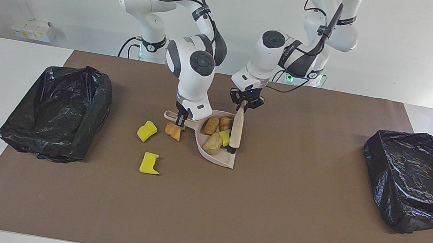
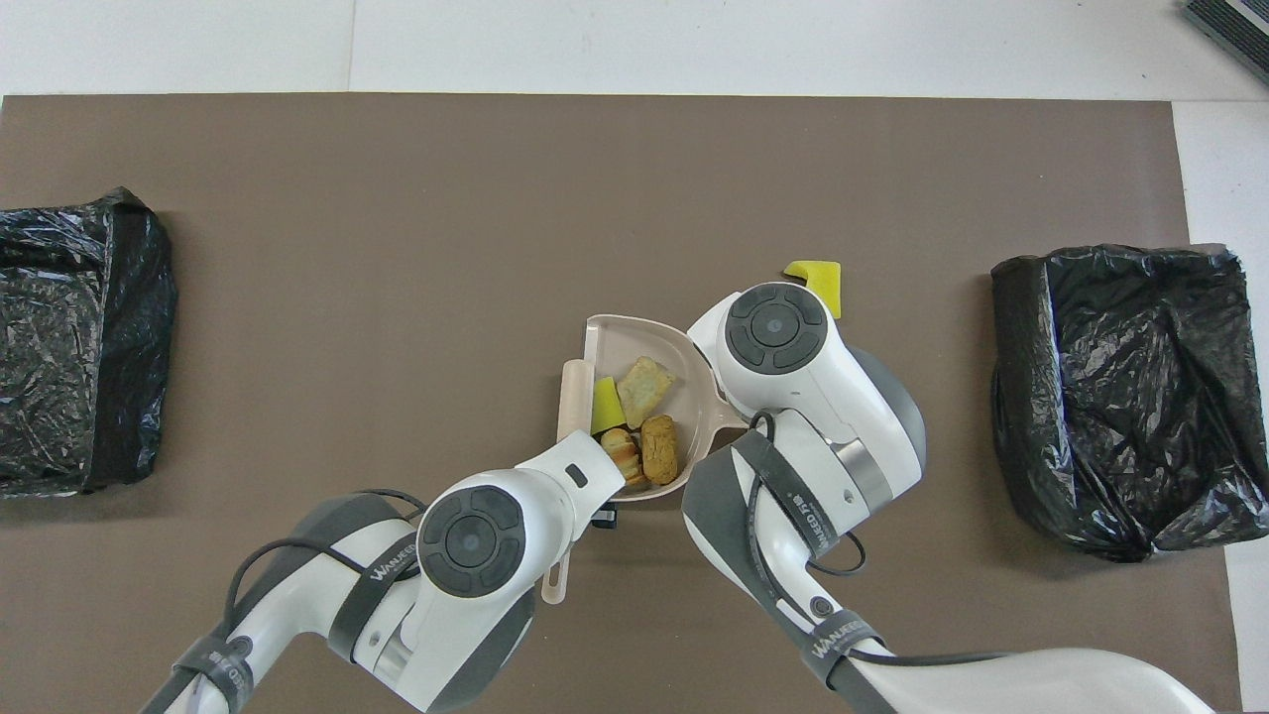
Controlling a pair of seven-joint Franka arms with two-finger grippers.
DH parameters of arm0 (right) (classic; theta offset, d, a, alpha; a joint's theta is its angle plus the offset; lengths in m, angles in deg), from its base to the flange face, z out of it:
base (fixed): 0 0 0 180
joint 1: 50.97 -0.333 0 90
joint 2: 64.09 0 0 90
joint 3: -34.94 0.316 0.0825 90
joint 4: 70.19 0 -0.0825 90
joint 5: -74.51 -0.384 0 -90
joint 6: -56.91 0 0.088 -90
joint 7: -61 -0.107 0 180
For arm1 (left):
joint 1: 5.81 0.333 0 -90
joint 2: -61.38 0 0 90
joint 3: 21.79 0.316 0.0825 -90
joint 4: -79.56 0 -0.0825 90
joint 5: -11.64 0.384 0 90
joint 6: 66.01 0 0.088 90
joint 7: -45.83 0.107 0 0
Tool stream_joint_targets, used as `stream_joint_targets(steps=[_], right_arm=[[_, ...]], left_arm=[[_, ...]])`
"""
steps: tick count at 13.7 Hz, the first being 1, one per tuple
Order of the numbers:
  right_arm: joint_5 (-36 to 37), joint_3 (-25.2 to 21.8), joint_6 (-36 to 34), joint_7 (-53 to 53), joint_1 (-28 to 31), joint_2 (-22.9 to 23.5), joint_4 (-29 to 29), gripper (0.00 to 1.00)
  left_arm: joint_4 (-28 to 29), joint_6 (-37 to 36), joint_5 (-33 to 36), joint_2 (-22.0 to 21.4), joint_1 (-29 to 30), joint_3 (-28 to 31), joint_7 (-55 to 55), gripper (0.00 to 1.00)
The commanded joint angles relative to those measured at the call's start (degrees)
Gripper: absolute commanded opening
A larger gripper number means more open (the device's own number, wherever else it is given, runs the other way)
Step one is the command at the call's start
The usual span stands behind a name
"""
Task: Sweep and dump trash in bin
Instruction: 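Sweep the scraps into the dustpan with the brush in the left gripper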
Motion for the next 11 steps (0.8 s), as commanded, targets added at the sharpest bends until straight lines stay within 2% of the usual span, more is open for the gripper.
stream_joint_targets(steps=[1, 6, 11], right_arm=[[0.9, 0.4, 1.4, 1.4, 0.7, -1.3, -1.8, 0.0], [0.8, 0.4, 1.4, 1.2, 1.0, -1.3, -1.8, 0.0], [-0.3, 0.5, 0.5, 0.3, 2.6, -1.8, -1.3, 0.0]], left_arm=[[-1.7, -1.2, -0.9, 0.8, -0.1, 1.2, -1.6, 0.0], [-1.6, -7.5, 1.6, 1.2, 6.7, 1.5, -1.7, 0.0], [-1.7, -9.8, 5.4, 1.2, 11.1, 1.6, -1.7, 0.0]])
